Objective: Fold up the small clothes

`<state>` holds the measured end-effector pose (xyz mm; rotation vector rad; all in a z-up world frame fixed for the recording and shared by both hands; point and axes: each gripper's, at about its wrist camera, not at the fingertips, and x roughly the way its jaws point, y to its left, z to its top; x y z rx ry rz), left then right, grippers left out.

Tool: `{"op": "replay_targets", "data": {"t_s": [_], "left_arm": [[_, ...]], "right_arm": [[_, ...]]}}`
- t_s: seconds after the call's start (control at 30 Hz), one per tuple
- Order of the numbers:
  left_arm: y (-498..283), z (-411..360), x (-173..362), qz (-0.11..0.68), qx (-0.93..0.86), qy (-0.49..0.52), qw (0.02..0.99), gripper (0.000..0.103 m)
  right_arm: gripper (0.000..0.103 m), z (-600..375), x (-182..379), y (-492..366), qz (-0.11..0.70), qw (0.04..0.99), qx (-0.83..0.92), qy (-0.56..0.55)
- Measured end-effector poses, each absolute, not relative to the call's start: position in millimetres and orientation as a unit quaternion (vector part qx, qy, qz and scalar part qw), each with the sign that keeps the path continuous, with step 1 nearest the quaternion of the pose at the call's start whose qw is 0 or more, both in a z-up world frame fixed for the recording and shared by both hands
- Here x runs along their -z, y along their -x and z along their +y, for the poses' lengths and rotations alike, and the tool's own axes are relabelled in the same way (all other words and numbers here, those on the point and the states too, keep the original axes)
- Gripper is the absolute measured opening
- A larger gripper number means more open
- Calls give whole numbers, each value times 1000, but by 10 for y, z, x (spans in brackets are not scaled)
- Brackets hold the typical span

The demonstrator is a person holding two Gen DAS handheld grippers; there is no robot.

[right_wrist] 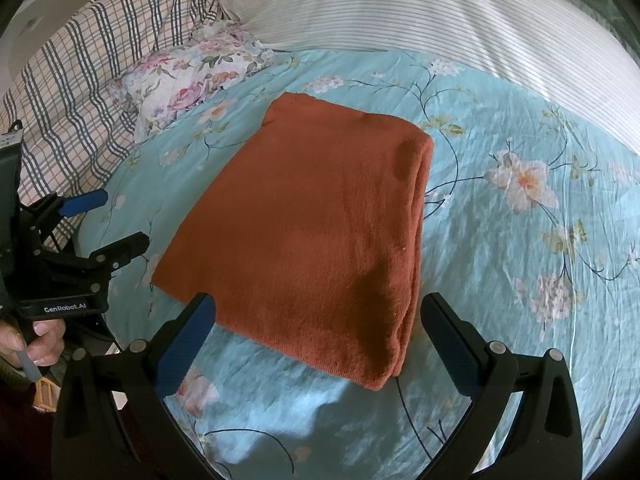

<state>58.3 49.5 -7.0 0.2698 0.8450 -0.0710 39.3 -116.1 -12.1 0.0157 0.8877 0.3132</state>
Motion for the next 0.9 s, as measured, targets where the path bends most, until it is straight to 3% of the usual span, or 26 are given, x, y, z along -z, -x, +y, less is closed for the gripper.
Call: {"op": "replay_targets", "data": {"t_s": [0.9], "left_arm": [[-865, 410, 89, 408, 41, -134, 902, 95]], "right_arm": [[102, -1213, 124, -666, 425, 892, -151, -16]]}}
